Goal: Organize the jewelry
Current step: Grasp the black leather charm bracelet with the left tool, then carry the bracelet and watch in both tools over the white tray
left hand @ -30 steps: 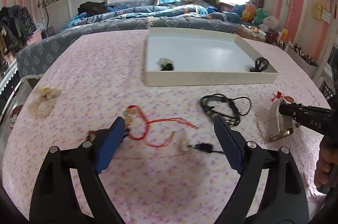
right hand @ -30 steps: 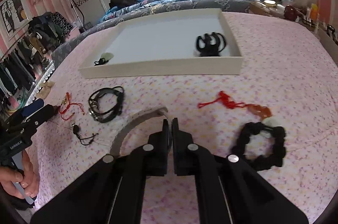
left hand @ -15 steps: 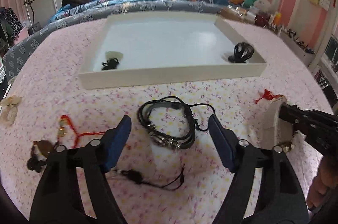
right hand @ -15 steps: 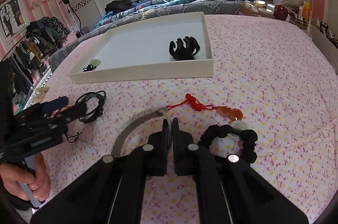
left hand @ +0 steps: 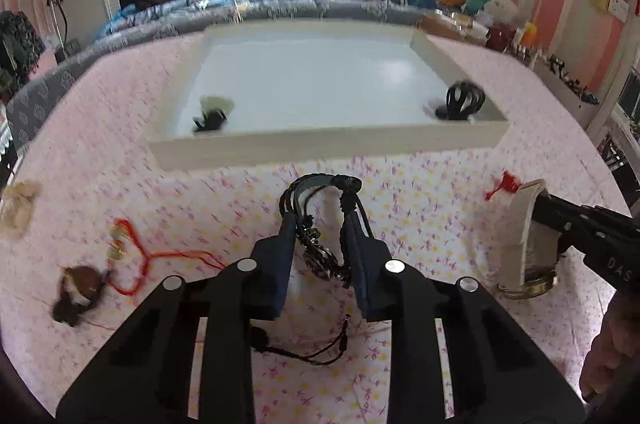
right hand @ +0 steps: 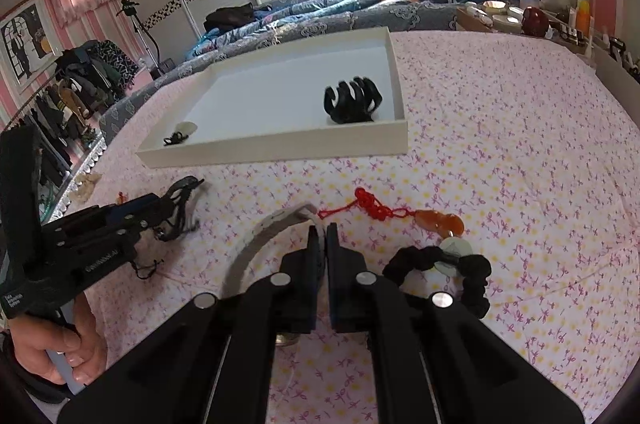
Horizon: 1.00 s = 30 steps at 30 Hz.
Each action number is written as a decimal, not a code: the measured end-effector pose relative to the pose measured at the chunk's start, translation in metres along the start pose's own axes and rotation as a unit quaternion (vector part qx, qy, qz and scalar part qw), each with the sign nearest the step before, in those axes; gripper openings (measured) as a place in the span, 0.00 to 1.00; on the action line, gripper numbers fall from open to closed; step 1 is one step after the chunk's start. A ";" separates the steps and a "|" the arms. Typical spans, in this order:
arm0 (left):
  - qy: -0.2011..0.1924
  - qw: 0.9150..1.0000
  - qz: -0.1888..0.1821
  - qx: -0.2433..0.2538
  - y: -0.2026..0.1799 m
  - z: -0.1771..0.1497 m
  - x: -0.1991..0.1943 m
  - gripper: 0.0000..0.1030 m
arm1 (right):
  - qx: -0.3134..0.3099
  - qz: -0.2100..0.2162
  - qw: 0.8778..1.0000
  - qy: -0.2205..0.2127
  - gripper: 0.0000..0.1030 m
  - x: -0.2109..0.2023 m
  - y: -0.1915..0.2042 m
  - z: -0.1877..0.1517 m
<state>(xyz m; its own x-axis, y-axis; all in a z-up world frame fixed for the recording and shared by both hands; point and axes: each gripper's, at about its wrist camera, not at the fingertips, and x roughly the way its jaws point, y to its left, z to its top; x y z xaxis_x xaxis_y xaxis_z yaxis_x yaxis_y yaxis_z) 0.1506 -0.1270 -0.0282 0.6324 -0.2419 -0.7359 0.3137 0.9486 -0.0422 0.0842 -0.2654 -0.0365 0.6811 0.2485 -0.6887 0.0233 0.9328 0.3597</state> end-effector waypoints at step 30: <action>-0.065 0.998 -0.003 -0.012 0.035 0.100 0.036 0.24 | 0.012 0.064 0.997 -0.035 0.04 0.078 0.028 0.128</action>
<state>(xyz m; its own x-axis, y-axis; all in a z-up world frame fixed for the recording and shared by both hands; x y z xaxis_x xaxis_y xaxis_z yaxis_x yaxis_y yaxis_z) 0.2552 -0.1227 0.0115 0.7174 -0.2713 -0.6417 0.3016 0.9512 -0.0649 0.2314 -0.2536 0.0002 0.7294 0.3447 -0.5909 -0.0491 0.8879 0.4574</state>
